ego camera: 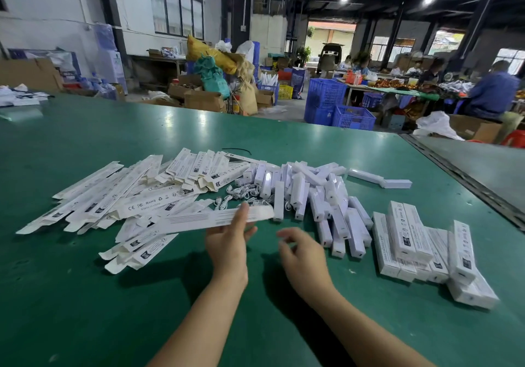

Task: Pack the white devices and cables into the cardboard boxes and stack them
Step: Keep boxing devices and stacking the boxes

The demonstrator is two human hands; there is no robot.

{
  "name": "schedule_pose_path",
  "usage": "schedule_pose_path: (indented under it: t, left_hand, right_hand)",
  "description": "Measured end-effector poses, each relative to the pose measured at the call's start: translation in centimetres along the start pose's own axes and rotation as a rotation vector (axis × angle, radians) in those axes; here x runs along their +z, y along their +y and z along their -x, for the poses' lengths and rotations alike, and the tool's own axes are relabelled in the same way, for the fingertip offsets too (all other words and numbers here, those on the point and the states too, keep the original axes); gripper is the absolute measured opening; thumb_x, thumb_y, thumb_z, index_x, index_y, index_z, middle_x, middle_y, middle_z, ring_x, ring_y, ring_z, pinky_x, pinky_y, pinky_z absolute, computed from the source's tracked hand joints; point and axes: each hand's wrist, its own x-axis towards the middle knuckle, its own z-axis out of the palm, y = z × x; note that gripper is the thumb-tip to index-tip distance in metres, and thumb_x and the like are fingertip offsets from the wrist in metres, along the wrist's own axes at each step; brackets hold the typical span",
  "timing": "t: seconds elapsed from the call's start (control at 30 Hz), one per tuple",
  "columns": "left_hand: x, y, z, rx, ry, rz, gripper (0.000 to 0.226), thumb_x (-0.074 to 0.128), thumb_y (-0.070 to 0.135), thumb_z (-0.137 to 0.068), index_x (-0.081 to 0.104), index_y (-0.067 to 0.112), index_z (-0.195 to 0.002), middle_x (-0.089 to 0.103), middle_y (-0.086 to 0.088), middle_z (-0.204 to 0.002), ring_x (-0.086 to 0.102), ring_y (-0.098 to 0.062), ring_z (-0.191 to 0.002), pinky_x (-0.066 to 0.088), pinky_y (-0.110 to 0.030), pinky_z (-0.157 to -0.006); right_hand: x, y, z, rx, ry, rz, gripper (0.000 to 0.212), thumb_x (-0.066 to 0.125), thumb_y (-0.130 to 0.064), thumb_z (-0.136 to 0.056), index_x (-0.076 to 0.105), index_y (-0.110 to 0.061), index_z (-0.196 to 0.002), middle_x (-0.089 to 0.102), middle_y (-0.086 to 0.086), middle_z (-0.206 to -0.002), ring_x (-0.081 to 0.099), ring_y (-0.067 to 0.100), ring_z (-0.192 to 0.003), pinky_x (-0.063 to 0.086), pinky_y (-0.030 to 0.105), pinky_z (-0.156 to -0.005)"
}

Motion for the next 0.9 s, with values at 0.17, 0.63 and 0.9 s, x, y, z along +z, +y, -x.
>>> schedule_pose_path:
  t: [0.17,0.63,0.9]
  left_hand:
    - [-0.7,0.5,-0.7,-0.064,0.06,0.084,0.02,0.079,0.016,-0.084,0.061,0.01,-0.091,0.073,0.004,-0.067,0.069,-0.014,-0.063,0.056,-0.021,-0.054]
    - [-1.3,1.2,-0.7,-0.105,0.096,0.09,0.019,0.079,0.017,-0.084,0.064,0.005,-0.083,0.071,-0.003,-0.063,0.067,-0.015,-0.061,0.055,-0.019,-0.053]
    - [-1.6,1.4,-0.9,-0.159,0.107,0.162,0.027,0.079,0.021,-0.083,0.062,0.005,-0.096,0.071,-0.008,-0.08,0.071,-0.015,-0.064,0.057,-0.02,-0.054]
  right_hand:
    - [3.7,-0.8,-3.8,-0.3,-0.269,0.499,0.031,0.044,-0.022,-0.094,0.059,-0.021,-0.122,0.051,0.002,-0.127,0.05,0.025,-0.114,0.05,0.039,-0.081]
    - [5.0,-0.8,-5.3,-0.179,-0.173,0.356,0.025,0.046,-0.01,-0.096,0.065,-0.005,-0.11,0.058,0.01,-0.109,0.057,0.031,-0.098,0.043,0.036,-0.08]
    - [-0.2,0.6,-1.3,-0.073,-0.253,0.074,0.053,0.066,-0.009,-0.084,0.053,-0.025,-0.133,0.047,-0.01,-0.127,0.058,0.002,-0.082,0.047,0.016,-0.085]
